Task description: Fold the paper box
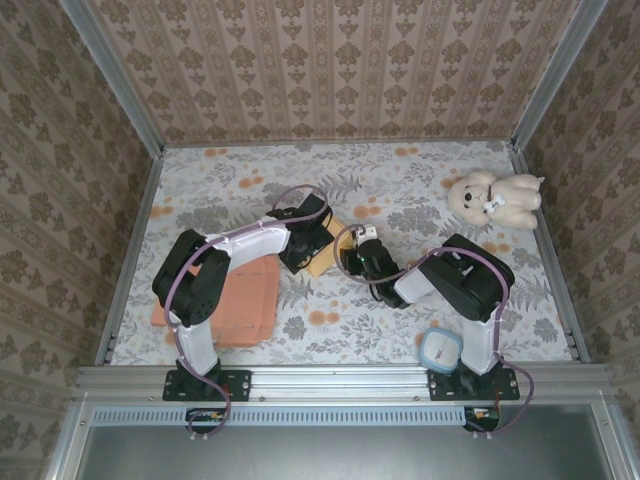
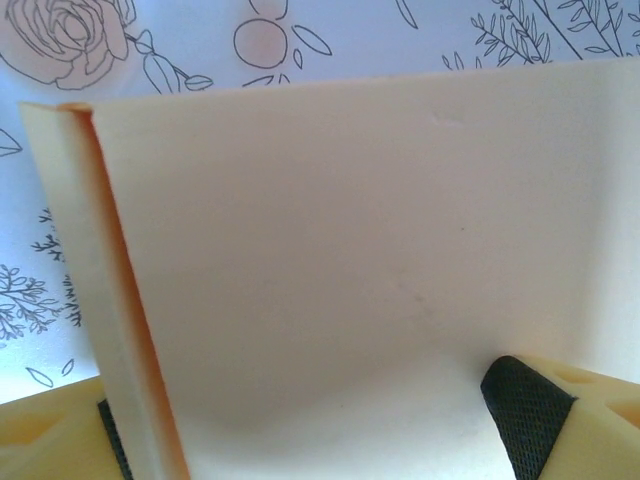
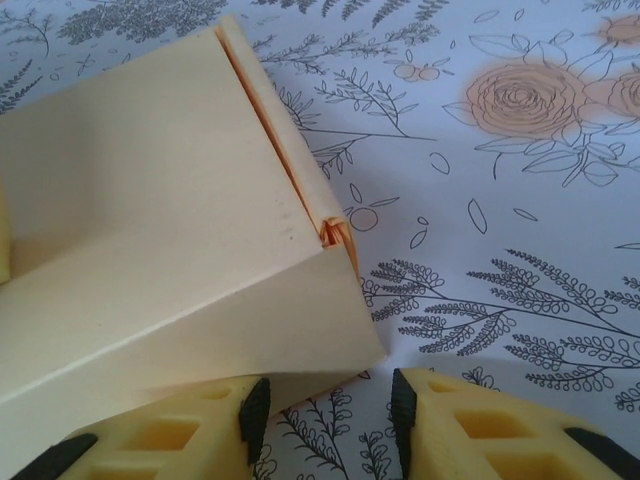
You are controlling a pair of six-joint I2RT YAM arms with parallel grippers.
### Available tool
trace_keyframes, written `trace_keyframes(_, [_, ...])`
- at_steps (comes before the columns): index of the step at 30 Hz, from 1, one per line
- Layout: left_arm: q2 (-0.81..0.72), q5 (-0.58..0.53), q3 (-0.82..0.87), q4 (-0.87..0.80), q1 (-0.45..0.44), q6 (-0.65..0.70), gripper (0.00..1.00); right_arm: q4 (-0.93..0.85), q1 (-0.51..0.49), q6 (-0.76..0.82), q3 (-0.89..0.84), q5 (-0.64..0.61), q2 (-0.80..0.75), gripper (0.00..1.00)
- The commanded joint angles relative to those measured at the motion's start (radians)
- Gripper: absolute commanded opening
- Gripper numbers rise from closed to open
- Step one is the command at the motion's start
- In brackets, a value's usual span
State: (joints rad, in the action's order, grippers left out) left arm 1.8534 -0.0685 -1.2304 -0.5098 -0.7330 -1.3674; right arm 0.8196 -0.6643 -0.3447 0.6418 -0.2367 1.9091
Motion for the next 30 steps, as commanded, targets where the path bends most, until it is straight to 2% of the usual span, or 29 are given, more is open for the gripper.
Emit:
trace_keyframes(1, [0.041, 0.125, 0.015, -0.127, -0.045, 0.065, 0.9, -0.151, -0.002, -0.054, 0.032, 0.16, -0.057, 0.42])
trace_keyframes(6, [0.016, 0.101, -0.013, -0.141, -0.047, 0.073, 0.9, -0.309, 0.044, -0.127, 0.05, 0.24, -0.124, 0.41])
trace_keyframes(16, [-0.036, 0.029, -0.057, -0.171, -0.045, 0.109, 0.92, -0.481, 0.13, -0.243, 0.074, 0.352, -0.215, 0.41])
trace_keyframes(21, [-0.075, -0.028, -0.08, -0.178, -0.043, 0.165, 0.92, -0.489, 0.188, -0.304, 0.064, 0.397, -0.223, 0.38])
trace_keyframes(24, [-0.091, -0.057, -0.094, -0.155, -0.04, 0.243, 0.92, -0.491, 0.218, -0.322, 0.065, 0.421, -0.215, 0.36])
trace_keyframes(27, [-0.103, -0.066, -0.093, -0.08, -0.025, 0.361, 0.92, -0.485, 0.236, -0.326, 0.075, 0.452, -0.204, 0.29])
trace_keyframes(30, [-0.099, -0.055, -0.083, 0.035, -0.001, 0.521, 0.92, -0.48, 0.254, -0.334, 0.093, 0.49, -0.177, 0.11])
